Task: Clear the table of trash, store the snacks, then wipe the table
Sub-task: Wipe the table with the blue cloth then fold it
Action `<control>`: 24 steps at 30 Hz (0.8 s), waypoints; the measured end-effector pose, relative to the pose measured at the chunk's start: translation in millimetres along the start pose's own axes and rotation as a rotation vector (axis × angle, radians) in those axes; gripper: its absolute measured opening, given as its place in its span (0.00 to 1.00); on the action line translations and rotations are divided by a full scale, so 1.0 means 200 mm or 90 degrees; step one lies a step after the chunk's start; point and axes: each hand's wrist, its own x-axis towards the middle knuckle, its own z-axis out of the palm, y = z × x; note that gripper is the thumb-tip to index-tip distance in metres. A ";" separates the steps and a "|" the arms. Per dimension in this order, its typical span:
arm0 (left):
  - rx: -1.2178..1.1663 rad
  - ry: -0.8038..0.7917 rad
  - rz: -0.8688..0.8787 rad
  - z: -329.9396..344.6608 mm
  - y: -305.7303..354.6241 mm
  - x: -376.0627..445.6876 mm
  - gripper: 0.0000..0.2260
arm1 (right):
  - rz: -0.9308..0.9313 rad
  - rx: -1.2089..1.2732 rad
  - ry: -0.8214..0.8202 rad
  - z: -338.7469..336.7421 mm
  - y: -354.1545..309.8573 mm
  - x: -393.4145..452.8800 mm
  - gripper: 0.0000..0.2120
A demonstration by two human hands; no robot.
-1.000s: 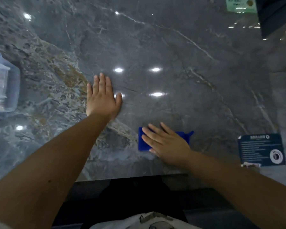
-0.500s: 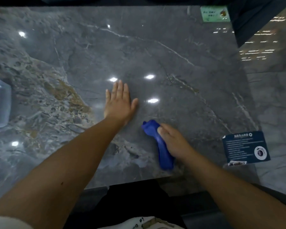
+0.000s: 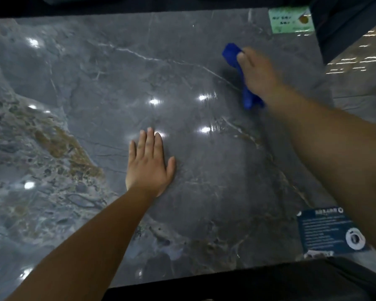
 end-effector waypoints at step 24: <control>-0.002 0.004 0.005 0.00 0.00 -0.01 0.33 | -0.344 -0.414 -0.252 0.43 0.03 -1.38 0.27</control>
